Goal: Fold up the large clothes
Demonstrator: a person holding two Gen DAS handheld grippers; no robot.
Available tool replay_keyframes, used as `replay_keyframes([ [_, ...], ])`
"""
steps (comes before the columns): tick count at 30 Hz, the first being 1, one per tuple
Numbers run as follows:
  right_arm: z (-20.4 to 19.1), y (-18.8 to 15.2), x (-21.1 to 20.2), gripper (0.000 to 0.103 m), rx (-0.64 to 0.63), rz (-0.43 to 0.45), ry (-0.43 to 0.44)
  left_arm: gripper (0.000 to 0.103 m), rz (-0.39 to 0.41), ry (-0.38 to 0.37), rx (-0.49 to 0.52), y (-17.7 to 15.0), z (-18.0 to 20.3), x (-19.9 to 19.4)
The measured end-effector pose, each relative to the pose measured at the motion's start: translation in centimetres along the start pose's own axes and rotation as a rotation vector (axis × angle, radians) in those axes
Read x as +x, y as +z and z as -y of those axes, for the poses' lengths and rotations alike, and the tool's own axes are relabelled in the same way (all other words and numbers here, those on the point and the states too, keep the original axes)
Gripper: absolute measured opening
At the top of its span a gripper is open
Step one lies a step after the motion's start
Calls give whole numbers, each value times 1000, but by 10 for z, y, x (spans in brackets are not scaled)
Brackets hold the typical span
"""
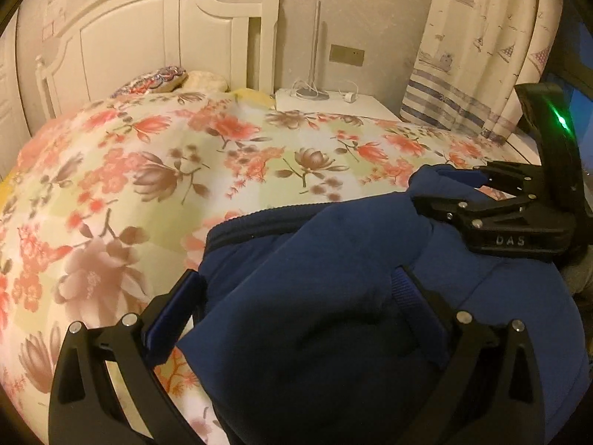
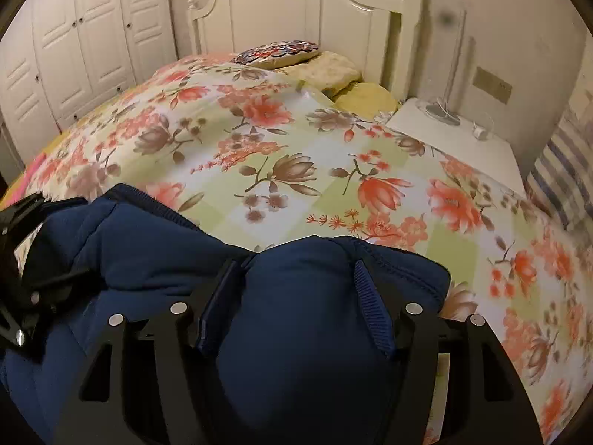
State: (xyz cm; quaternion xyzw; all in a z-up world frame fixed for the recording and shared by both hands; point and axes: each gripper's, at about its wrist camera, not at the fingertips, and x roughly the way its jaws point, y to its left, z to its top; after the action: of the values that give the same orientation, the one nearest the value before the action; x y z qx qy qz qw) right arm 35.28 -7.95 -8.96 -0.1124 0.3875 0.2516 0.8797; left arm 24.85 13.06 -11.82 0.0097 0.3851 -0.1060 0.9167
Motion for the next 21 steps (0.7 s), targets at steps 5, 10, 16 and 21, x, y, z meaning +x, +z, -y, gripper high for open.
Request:
replay_keyframes([
  [5,4,7,-32,63,17,66,-30,101,8,15,5,-1,2,-2],
  [10,24,3,-69,66,105,208,-79,101,6,10,-1,-2,0,-2],
  [16,47,-20,-11,75,215,56,78,101,3,13,-5,-2,0,-1],
  [21,5,7,-44,75,11,85,-138,101,6,12,-7,-2,0,-1],
])
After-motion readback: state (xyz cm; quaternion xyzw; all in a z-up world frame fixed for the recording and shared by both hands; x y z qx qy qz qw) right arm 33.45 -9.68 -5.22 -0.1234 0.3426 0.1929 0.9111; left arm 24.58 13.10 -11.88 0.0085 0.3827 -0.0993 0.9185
